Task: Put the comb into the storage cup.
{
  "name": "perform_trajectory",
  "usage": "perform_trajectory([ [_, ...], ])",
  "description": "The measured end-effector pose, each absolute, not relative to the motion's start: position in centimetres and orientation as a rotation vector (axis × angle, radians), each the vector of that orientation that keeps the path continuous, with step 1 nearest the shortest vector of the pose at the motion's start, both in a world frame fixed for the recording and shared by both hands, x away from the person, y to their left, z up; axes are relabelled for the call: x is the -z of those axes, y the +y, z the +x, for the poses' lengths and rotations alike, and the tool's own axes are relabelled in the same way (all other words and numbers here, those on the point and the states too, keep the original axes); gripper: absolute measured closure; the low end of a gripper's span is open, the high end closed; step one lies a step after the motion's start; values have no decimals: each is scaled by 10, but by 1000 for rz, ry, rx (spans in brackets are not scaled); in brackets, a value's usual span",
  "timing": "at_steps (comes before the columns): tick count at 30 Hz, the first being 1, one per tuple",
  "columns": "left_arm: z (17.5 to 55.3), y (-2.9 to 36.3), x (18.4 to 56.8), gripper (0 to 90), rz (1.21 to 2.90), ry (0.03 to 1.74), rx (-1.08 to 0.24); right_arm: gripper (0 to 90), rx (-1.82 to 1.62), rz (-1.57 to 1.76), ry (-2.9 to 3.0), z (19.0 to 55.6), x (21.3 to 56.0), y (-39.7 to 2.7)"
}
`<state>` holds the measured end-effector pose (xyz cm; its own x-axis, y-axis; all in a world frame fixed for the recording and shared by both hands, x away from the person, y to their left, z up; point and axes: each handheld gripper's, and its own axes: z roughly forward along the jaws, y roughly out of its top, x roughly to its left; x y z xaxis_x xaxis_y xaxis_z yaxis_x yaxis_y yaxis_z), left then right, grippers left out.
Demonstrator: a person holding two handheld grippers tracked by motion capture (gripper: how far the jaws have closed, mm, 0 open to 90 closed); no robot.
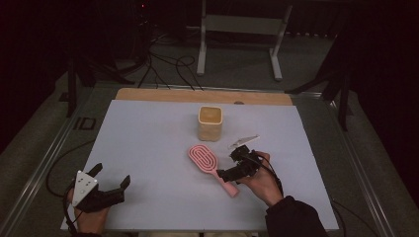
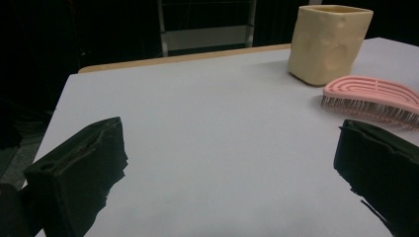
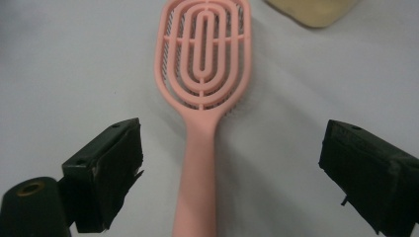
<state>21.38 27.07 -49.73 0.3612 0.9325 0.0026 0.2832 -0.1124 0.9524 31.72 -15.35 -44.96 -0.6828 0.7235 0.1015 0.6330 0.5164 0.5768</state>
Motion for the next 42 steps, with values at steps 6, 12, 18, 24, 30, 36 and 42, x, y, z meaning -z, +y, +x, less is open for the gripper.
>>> perform_trajectory([
  [6, 214, 271, 497, 2, 1623, 1109, -813, 93, -842, 1155, 2635, 321, 455, -142],
  [12, 214, 271, 497, 3, 1623, 1108, -813, 93, -800, 1149, 2661, 325, 459, -133],
  [18, 214, 271, 497, 3, 1623, 1108, -812, 97, -743, 1137, 2703, 328, 465, -125],
  [24, 214, 271, 497, 3, 1626, 1107, -813, 146, -685, 1141, 2743, 332, 472, -120],
  [30, 215, 271, 498, 2, 1627, 1108, -812, 303, -617, 1135, 2813, 335, 478, -113],
  [36, 215, 271, 498, 2, 1627, 1107, -811, 467, -569, 1138, 2866, 338, 485, -106],
  [42, 215, 271, 498, 2, 1627, 1107, -811, 550, -475, 1101, 2855, 339, 492, -97],
])
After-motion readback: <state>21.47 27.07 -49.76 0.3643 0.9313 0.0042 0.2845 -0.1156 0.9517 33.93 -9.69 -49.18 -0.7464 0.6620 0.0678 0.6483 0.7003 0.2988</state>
